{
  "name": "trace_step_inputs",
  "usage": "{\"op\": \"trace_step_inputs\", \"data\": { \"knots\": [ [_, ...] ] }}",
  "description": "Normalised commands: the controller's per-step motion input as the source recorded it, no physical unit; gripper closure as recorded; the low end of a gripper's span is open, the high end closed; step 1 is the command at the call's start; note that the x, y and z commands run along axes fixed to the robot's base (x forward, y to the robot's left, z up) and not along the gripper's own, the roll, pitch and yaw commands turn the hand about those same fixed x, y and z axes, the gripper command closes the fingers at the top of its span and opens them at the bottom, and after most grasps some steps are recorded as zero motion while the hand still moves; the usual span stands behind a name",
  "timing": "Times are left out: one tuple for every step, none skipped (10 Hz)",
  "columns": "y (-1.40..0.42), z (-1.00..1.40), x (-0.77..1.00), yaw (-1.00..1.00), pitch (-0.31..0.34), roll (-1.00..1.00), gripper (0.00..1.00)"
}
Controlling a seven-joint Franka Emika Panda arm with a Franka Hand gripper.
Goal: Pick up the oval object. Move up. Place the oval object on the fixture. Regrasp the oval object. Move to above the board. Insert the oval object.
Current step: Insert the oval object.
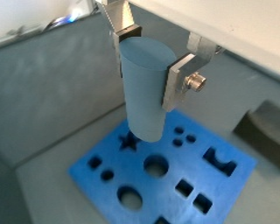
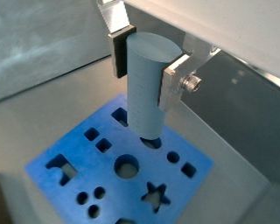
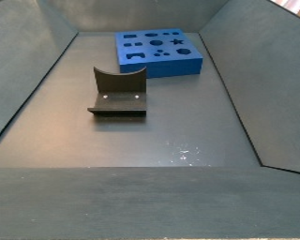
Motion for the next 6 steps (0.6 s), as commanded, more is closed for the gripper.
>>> {"op": "trace_step_inputs", "data": {
  "knots": [
    [-0.45,-1.0,0.56,0.45,0.061,0.0,1.0],
    [-0.49,-0.92,0.52,0.34,0.0,0.01,1.0],
    [-0.51,-0.74,0.42,0.29,-0.059,0.21,1.0],
    [-0.46,-0.37,0.34,0.25,-0.02,0.39,1.0],
    [-0.53,-0.25,0.46,0.1,-0.007,0.44,1.0],
    [-0.55,-0.13,0.43,0.06,0.0,0.4,1.0]
  ]
}}
